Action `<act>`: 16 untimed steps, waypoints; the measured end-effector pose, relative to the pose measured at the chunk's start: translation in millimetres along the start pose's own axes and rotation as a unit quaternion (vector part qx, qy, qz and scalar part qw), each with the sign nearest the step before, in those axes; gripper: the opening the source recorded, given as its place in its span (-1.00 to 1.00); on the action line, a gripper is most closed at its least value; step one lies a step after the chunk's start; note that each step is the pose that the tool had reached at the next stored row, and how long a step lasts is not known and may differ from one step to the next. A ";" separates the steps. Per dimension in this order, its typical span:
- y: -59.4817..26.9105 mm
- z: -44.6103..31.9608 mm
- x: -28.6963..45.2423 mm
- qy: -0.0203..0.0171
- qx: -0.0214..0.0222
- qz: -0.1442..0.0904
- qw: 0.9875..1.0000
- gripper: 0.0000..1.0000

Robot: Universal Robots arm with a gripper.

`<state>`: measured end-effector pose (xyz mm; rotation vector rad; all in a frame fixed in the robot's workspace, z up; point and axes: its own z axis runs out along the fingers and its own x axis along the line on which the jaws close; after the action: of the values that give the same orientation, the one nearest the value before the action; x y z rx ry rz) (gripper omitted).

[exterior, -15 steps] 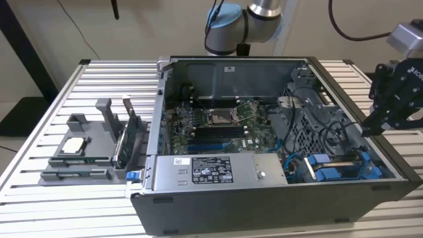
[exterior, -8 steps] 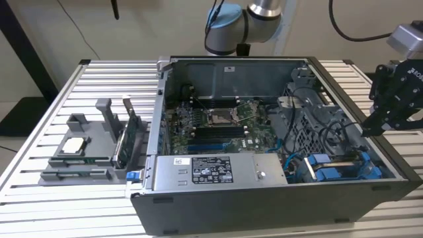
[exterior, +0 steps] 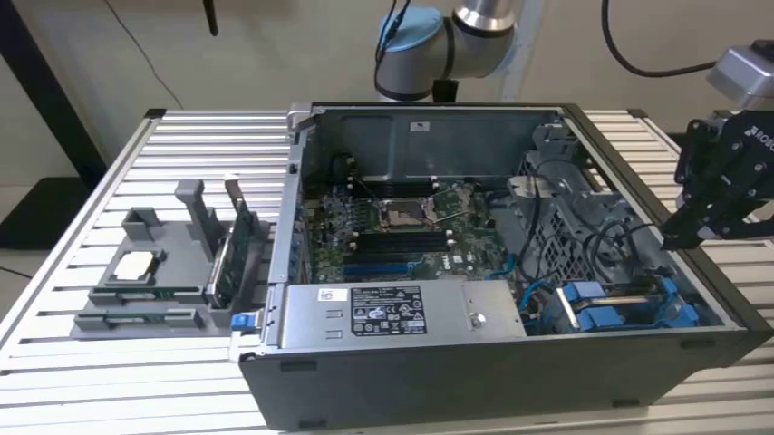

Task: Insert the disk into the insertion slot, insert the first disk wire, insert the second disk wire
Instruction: 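Insert the second disk wire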

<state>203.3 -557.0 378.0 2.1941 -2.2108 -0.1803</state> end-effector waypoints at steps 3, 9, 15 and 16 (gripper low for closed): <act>-0.1 0.4 0.0 -0.002 0.000 0.000 1.000 -0.47; -0.1 0.6 0.0 -0.014 0.000 -0.001 1.000 -0.47; 0.0 0.7 0.0 -0.016 0.000 -0.001 1.000 -0.47; -0.1 0.7 0.0 -0.016 0.000 -0.001 1.000 -0.47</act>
<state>203.3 -557.0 377.3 2.2096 -2.2232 -0.2163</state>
